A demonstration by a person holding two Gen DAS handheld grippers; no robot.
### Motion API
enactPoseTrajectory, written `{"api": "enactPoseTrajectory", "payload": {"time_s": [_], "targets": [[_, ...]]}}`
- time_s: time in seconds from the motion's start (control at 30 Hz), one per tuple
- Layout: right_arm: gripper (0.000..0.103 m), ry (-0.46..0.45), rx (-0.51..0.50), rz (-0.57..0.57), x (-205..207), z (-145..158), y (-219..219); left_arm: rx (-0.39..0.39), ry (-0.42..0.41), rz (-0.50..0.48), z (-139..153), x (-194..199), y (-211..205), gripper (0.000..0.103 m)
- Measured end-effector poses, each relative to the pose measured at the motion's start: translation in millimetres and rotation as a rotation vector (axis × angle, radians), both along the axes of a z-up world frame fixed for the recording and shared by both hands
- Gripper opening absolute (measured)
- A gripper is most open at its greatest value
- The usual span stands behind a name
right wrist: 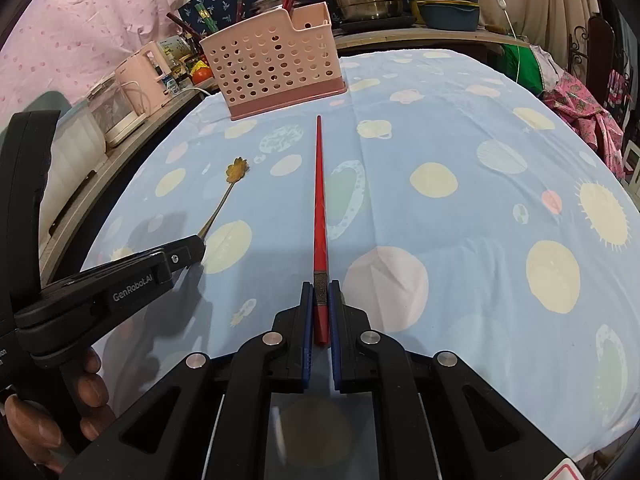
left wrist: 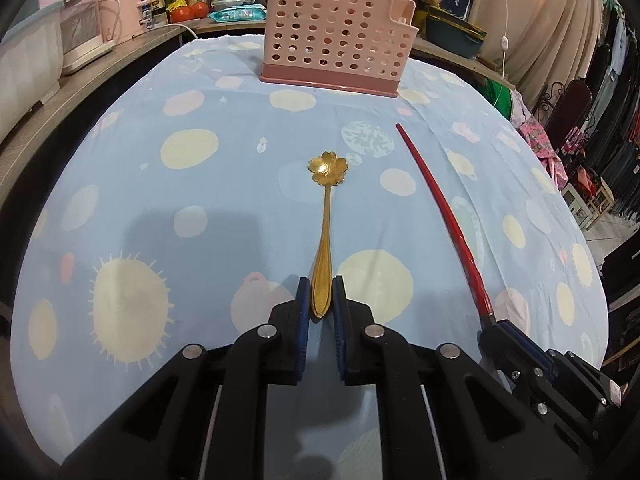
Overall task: Organize utensils
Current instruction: 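Close the left tool on the gold spoon's handle, then lift the red chopstick and gold spoon and carry both above the pink basket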
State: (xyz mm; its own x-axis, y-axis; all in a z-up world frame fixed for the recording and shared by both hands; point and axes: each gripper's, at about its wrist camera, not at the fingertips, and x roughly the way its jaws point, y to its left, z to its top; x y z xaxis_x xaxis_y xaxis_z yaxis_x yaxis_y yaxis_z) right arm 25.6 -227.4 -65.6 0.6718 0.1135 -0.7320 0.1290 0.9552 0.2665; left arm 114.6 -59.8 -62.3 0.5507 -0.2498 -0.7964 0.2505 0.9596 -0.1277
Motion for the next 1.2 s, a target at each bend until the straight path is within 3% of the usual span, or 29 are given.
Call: {"api": "enactPoseTrajectory", "payload": {"time_s": [0.47, 0.53, 0.6, 1.2], "targets": [[0.007, -0.074, 0.006, 0.0, -11.1, 31.3, -1.8, -0.069, -0.073, 0.047, 45.2, -10.5, 28.9, 0.009], [0.007, -0.092, 0.009, -0.003, -12.3, 39.1, -3.5, -0.078, -0.086, 0.049, 52.4, -11.3, 31.2, 0.008], [0.007, -0.113, 0.015, -0.009, -12.8, 48.7, -6.0, -0.091, -0.098, 0.046, 60.0, -11.4, 32.1, 0.001], [0.007, -0.319, 0.057, -0.055, 3.8, 129.2, -36.1, -0.118, -0.167, 0.044, 104.0, -0.7, 39.3, 0.0]]}}
